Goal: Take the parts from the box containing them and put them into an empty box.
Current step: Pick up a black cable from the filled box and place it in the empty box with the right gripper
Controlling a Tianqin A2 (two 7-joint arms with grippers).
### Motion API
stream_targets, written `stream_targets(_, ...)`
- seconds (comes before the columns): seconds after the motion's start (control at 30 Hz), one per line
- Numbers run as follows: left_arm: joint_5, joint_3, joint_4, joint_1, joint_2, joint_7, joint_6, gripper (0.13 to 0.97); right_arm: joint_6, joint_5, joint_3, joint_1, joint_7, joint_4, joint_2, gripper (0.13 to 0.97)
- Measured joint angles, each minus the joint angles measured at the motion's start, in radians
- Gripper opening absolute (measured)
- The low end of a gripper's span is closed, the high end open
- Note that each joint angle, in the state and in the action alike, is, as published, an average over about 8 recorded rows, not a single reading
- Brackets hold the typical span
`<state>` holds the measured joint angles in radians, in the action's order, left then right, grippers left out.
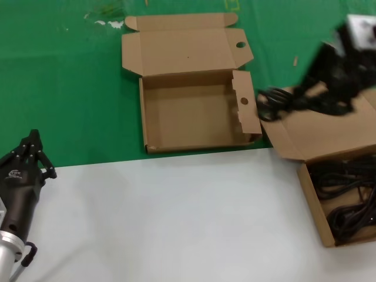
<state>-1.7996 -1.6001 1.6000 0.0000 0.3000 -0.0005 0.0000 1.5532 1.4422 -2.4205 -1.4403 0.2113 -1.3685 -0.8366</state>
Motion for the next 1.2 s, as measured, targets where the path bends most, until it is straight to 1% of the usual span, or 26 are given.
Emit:
stream_targets(0.17, 0.0, 0.0, 0.0, 0.0, 0.0, 0.0, 0.0, 0.14, -0.05, -0.028, 0.038, 0.003, -0.001, 0.051, 0.126, 0.167)
stream_targets(0.3, 0.0, 0.0, 0.0, 0.0, 0.0, 0.0, 0.0, 0.14, -0.111, -0.064, 0.047, 0.019, -0.031, 0.128, 0.23, 0.167)
stream_targets(0.53, 0.0, 0.0, 0.0, 0.0, 0.0, 0.0, 0.0, 0.14, -0.245, -0.128, 0.045, 0.045, -0.142, 0.343, 0.417, 0.167)
stream_targets(0.67, 0.0, 0.0, 0.0, 0.0, 0.0, 0.0, 0.0, 0.14, -0.31, -0.153, 0.045, 0.057, -0.21, 0.473, 0.503, 0.167)
stream_targets(0.8, 0.0, 0.0, 0.0, 0.0, 0.0, 0.0, 0.0, 0.14, -0.365, -0.169, 0.049, 0.067, -0.287, 0.588, 0.567, 0.167)
stream_targets(0.97, 0.0, 0.0, 0.0, 0.0, 0.0, 0.0, 0.0, 0.14, -0.424, -0.181, 0.061, 0.075, -0.381, 0.702, 0.623, 0.169)
stream_targets(1.1, 0.0, 0.0, 0.0, 0.0, 0.0, 0.0, 0.0, 0.14, -0.452, -0.19, 0.072, 0.08, -0.42, 0.749, 0.645, 0.171)
stream_targets(1.2, 0.0, 0.0, 0.0, 0.0, 0.0, 0.0, 0.0, 0.14, -0.462, -0.198, 0.078, 0.089, -0.424, 0.752, 0.648, 0.18)
